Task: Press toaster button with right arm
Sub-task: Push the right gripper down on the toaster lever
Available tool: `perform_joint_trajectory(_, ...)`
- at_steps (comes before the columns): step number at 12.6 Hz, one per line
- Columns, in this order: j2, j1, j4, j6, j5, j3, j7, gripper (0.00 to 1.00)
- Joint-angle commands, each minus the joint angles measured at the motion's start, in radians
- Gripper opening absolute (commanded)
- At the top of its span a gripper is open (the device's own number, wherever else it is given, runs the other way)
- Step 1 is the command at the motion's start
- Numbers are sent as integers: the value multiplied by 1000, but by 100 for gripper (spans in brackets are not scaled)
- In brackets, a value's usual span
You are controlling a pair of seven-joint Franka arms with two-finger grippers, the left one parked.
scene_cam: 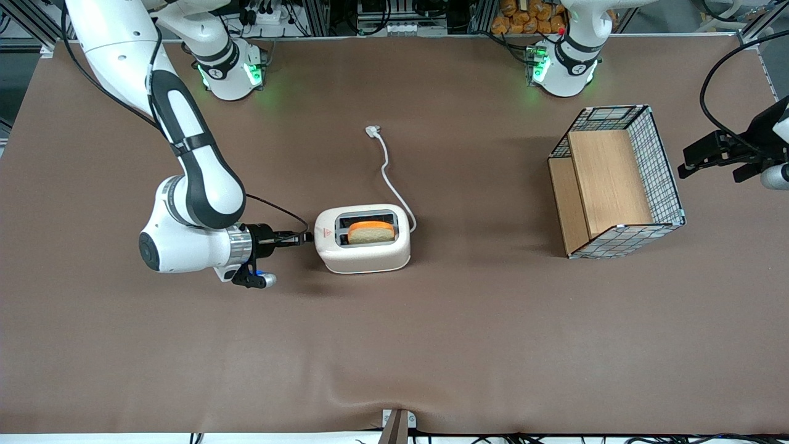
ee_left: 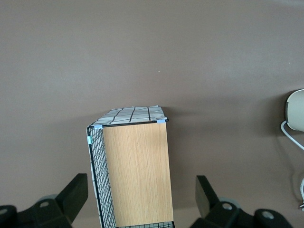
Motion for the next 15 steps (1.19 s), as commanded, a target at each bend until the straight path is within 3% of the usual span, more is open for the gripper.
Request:
perform_joint_trajectory(1, 6, 11, -16, 25, 24, -9, -30, 0)
perform_joint_trajectory(15, 55, 20, -39, 114, 26, -7, -92, 0)
